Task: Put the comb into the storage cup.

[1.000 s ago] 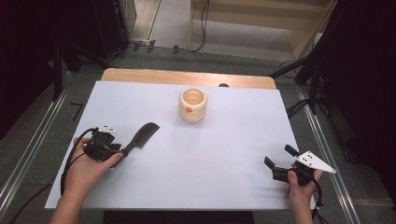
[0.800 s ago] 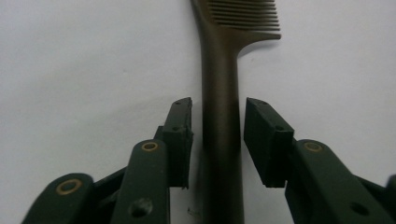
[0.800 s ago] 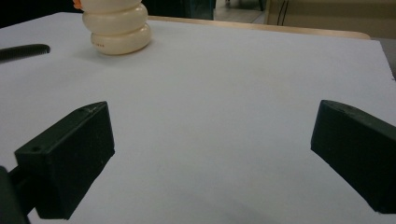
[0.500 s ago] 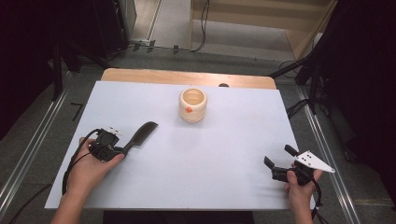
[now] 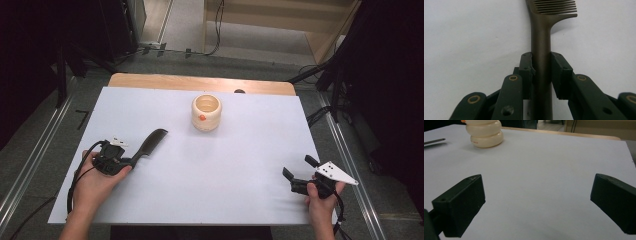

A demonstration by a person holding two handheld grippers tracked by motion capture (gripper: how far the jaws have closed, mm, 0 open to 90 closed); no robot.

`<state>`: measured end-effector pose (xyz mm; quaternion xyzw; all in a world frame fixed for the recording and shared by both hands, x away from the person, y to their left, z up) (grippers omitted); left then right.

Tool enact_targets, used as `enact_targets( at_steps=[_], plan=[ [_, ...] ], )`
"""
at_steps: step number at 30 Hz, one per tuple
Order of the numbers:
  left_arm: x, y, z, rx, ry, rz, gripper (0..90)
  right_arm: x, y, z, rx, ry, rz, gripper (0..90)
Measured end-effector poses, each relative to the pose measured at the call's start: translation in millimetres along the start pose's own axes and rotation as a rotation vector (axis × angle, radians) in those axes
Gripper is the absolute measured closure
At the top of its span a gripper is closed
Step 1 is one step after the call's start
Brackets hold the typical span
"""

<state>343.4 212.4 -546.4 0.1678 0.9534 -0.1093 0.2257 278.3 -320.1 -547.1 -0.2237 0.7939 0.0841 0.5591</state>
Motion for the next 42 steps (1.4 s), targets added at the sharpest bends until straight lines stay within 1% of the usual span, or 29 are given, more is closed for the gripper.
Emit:
enact_targets(
  at_steps=[3, 4, 5, 7, 8, 13, 15, 19, 20, 21, 22, 23, 24, 25, 26, 28, 29, 30, 32, 34, 35, 36, 37, 38, 40, 42],
  plan=[
    [0.5, 0.0, -0.8, 0.000, -0.001, 0.002, 71.9, 0.0, -0.1, -0.2, -0.001, -0.001, 0.000, 0.0],
    [0.9, -0.5, -1.5, 0.010, -0.006, 0.001, 72.0, 0.0, -0.1, -0.2, -0.001, -0.001, 0.000, 0.0],
    [0.9, -0.5, -1.5, 0.010, -0.006, 0.001, 71.9, 0.0, -0.1, -0.2, -0.001, -0.001, 0.000, 0.0],
    [1.3, -1.8, -2.2, 0.023, -0.023, -0.011, 71.9, 0.0, -0.1, -0.3, -0.001, -0.001, 0.001, 0.0],
    [1.6, -1.7, -2.1, 0.023, -0.031, -0.010, 72.0, 0.0, 0.2, -0.3, -0.001, -0.001, 0.003, 0.0],
    [0.6, -3.4, -3.3, 0.047, -0.089, -0.031, 72.0, -0.1, 0.0, -0.1, -0.002, -0.002, 0.000, 0.0],
    [-0.6, -4.7, -4.8, 0.057, -0.107, -0.030, 71.9, -0.2, 0.0, -0.2, -0.002, -0.003, 0.001, 0.0],
    [-4.6, -9.7, -9.9, 0.076, -0.162, -0.036, 71.9, -0.5, 0.1, -0.7, 0.000, -0.006, 0.000, 0.0],
    [-4.6, -9.7, -9.9, 0.076, -0.162, -0.036, 71.9, -0.6, -0.1, -0.8, 0.003, -0.006, 0.004, 0.0],
    [-6.7, -13.0, -12.3, 0.086, -0.185, -0.034, 72.0, -0.7, -0.1, -0.9, 0.003, -0.006, 0.006, 0.0],
    [-6.7, -13.0, -12.3, 0.086, -0.185, -0.034, 71.9, -0.7, -0.1, -0.9, 0.003, -0.006, 0.006, 0.0],
    [-9.0, -17.3, -14.7, 0.106, -0.206, -0.040, 72.0, -0.7, -0.2, -1.2, 0.002, -0.005, 0.006, 0.0],
    [-9.0, -17.3, -14.7, 0.106, -0.206, -0.040, 71.9, -0.8, -0.1, -1.4, 0.001, -0.006, 0.006, 0.0],
    [-10.9, -23.0, -16.4, 0.136, -0.219, -0.037, 71.9, -0.8, -0.1, -1.4, 0.001, -0.005, 0.004, 0.0],
    [-10.9, -23.0, -16.4, 0.136, -0.219, -0.037, 71.9, -0.9, 0.4, -1.6, -0.003, -0.005, 0.007, 0.0],
    [-12.4, -29.4, -17.7, 0.151, -0.234, -0.031, 71.9, -1.4, 0.3, -1.8, 0.000, -0.007, 0.004, 0.0],
    [-14.4, -35.1, -18.9, 0.162, -0.250, -0.025, 71.9, -1.5, 0.6, -2.1, -0.002, -0.007, 0.004, 0.0],
    [-15.5, -37.6, -19.3, 0.166, -0.261, -0.024, 71.9, -1.7, 0.9, -2.5, -0.003, -0.007, 0.006, 0.0],
    [-16.4, -39.8, -19.9, 0.174, -0.268, -0.019, 71.9, -2.4, 0.0, -3.4, 0.005, -0.011, 0.004, 0.0],
    [-18.1, -44.2, -20.4, 0.185, -0.286, -0.020, 72.0, -2.8, -0.9, -4.0, 0.017, -0.011, 0.002, 0.0],
    [-18.7, -46.3, -20.3, 0.194, -0.293, -0.013, 72.0, -2.8, -0.9, -4.0, 0.017, -0.011, 0.002, 0.0],
    [-19.5, -50.8, -19.8, 0.205, -0.309, -0.006, 71.9, -3.6, -2.5, -4.7, 0.037, -0.012, 0.007, 0.0],
    [-19.5, -50.8, -19.8, 0.205, -0.309, -0.006, 71.9, -3.9, -2.5, -5.3, 0.037, -0.014, 0.009, 0.0],
    [-19.9, -54.7, -19.9, 0.226, -0.327, -0.002, 72.0, -4.3, -2.3, -5.5, 0.036, -0.016, 0.015, 0.0],
    [-20.3, -58.1, -19.4, 0.238, -0.346, -0.004, 72.0, -5.4, -1.7, -5.3, 0.033, -0.018, 0.014, 0.0],
    [-19.9, -60.6, -19.4, 0.251, -0.355, -0.007, 71.9, -7.9, 1.3, -5.6, 0.018, -0.019, 0.018, 0.0]
  ],
)
Point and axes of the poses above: each handheld gripper's, and its own axes: z roughly forward along the jaws, x roughly out of its underside, y roughly to its left, the point moved 8 cm from there along z, roughly forward along the jaws, and after that the axes turned 13 degrees about -z, right-handed, at the moved point
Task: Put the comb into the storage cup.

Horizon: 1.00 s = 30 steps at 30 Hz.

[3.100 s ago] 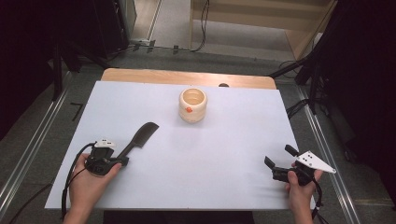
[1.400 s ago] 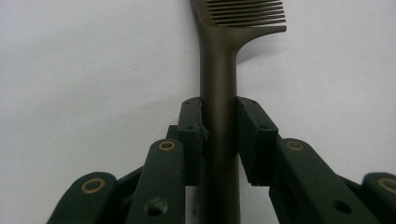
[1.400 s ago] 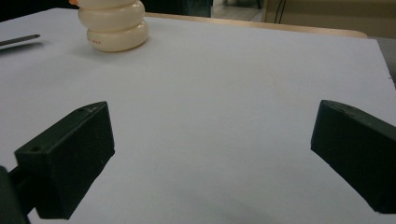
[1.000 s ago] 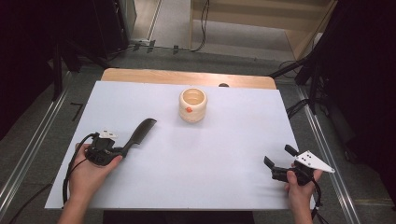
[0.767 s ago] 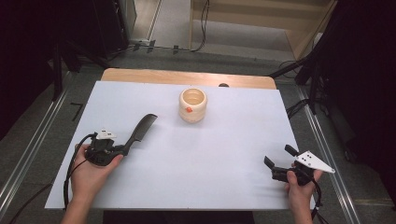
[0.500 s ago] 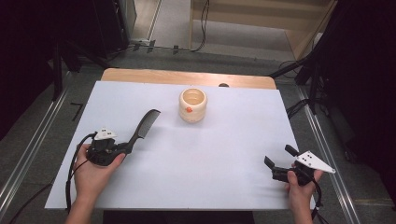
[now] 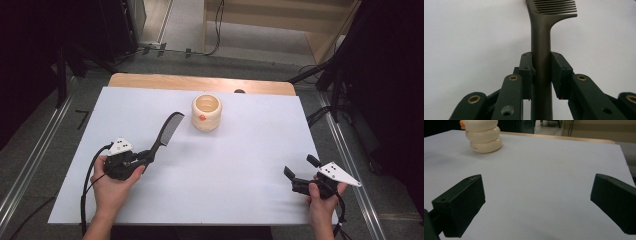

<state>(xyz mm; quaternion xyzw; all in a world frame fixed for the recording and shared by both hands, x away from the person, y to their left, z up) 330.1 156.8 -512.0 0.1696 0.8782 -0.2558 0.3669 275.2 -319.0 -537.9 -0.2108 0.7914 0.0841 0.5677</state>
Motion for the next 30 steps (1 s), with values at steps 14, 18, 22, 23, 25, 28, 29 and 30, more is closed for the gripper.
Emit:
enact_targets(
  at_steps=[14, 18, 22, 23, 25, 28, 29, 30],
  plan=[
    [2.0, -19.1, 1.3, 0.065, -0.059, 0.006, 72.0, -35.2, 39.3, 10.3, -0.093, -0.039, -0.034, 0.0],
    [0.6, -25.6, 2.4, 0.085, -0.065, 0.012, 71.9, -45.6, 48.2, 16.9, -0.105, -0.042, -0.037, 0.0],
    [-1.0, -31.0, 1.8, 0.095, -0.088, 0.019, 71.9, -58.5, 58.0, 23.3, -0.122, -0.040, -0.029, 0.0],
    [-1.0, -32.7, 1.6, 0.101, -0.092, 0.022, 72.0, -62.7, 61.6, 25.1, -0.136, -0.051, -0.033, 0.0],
    [-1.1, -33.6, 1.5, 0.098, -0.097, 0.027, 71.9, -69.8, 68.8, 28.8, -0.151, -0.056, -0.037, 0.0],
    [-1.7, -36.9, 1.5, 0.102, -0.113, 0.029, 72.0, -76.5, 76.3, 33.2, -0.169, -0.065, -0.043, 0.0],
    [-2.0, -38.8, 2.1, 0.106, -0.117, 0.033, 72.0, -82.5, 83.9, 37.9, -0.187, -0.070, -0.045, 0.0],
    [-2.2, -39.6, 2.3, 0.108, -0.118, 0.035, 71.9, -85.4, 87.7, 40.2, -0.194, -0.072, -0.044, 0.0]
  ],
)
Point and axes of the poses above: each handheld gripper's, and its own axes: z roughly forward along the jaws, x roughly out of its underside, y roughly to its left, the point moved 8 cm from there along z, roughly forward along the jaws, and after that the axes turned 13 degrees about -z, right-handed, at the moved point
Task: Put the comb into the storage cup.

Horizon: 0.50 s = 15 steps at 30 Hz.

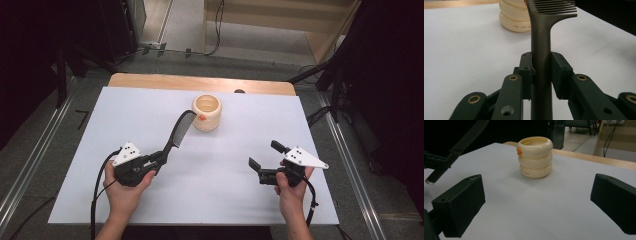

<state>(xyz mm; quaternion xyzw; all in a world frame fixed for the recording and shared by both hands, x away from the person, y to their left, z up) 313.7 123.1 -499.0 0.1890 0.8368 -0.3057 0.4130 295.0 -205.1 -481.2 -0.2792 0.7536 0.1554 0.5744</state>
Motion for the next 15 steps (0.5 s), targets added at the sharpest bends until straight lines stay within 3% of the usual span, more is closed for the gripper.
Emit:
enact_targets(
  at_steps=[4, 15],
  plan=[
    [-0.9, -2.6, 1.8, 0.004, -0.015, 0.001, 72.0, -11.9, 10.3, 11.6, -0.025, -0.011, -0.010, 0.0],
    [-0.2, -16.2, 10.0, 0.008, -0.052, 0.053, 72.0, -42.0, 25.5, 32.8, -0.079, -0.039, 0.005, 0.0]
  ],
)
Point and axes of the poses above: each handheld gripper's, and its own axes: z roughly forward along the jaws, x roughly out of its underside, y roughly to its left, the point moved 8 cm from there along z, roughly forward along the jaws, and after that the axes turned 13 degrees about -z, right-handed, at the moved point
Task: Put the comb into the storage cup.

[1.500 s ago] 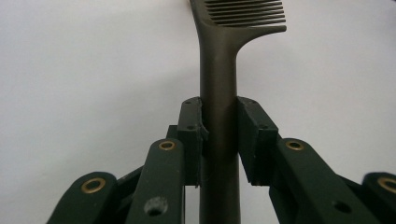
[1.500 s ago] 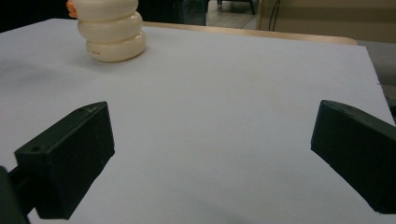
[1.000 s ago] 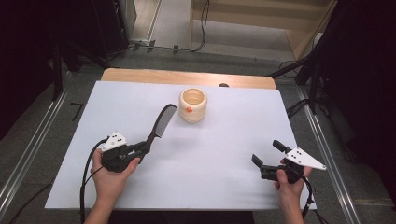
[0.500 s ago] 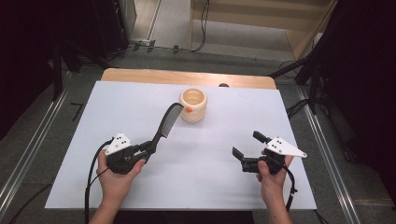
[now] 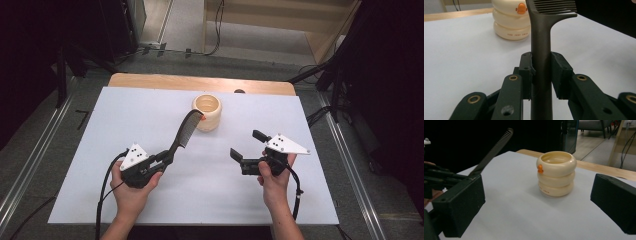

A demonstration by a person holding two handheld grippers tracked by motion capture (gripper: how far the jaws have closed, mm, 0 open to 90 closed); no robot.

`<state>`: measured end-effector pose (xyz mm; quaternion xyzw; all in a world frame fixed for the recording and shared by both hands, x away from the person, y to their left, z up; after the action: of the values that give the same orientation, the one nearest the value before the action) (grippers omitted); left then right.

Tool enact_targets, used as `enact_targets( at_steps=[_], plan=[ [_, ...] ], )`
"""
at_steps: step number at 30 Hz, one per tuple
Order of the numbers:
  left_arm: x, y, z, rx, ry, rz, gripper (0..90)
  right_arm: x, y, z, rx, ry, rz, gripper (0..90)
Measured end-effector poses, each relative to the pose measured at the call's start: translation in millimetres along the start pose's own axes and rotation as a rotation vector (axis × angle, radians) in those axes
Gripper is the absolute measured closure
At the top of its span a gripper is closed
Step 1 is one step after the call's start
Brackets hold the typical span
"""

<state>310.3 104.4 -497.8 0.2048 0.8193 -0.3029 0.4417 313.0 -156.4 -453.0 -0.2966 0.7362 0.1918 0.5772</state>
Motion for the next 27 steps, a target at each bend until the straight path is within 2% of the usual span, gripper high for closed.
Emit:
enact_targets(
  at_steps=[6, 7, 11, 15, 16, 17, 18, 20, 27],
  plan=[
    [4.0, -7.8, 5.7, 0.014, -0.001, 0.017, 72.0, -2.7, 10.4, 8.0, -0.031, -0.016, 0.017, 0.0],
    [5.4, -11.1, 8.1, 0.032, -0.002, 0.018, 72.0, -3.4, 14.9, 11.5, -0.046, -0.019, 0.014, 0.0],
    [7.6, -16.9, 12.1, 0.053, -0.004, 0.020, 71.9, -4.3, 22.9, 13.5, -0.072, -0.026, 0.031, 0.0],
    [9.0, -20.2, 13.2, 0.052, -0.006, 0.023, 71.9, -4.1, 27.7, 15.6, -0.091, -0.026, 0.037, 0.0],
    [10.4, -23.5, 13.8, 0.056, -0.006, 0.029, 72.0, -3.6, 30.5, 16.7, -0.104, -0.027, 0.068, 0.0],
    [10.4, -23.5, 13.8, 0.056, -0.006, 0.029, 72.0, -3.6, 30.5, 16.7, -0.104, -0.027, 0.068, 0.0],
    [11.6, -26.9, 14.8, 0.064, -0.007, 0.032, 71.9, -3.4, 33.4, 18.5, -0.129, -0.036, 0.102, 0.0],
    [12.5, -30.6, 15.4, 0.069, -0.009, 0.037, 71.9, -3.3, 35.1, 20.0, -0.141, -0.042, 0.121, 0.0],
    [14.3, -40.5, 18.3, 0.083, -0.010, 0.056, 71.9, -3.0, 43.2, 25.3, -0.155, -0.029, 0.136, 0.0]
  ],
)
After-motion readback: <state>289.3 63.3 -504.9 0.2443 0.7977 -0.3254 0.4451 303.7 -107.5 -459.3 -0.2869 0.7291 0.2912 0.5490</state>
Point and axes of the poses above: each handheld gripper's, and its own axes: z roughly forward along the jaws, x roughly out of its underside, y roughly to its left, the point moved 8 cm from there along z, roughly forward along the jaws, and after that the axes turned 13 degrees about -z, right-handed, at the moved point
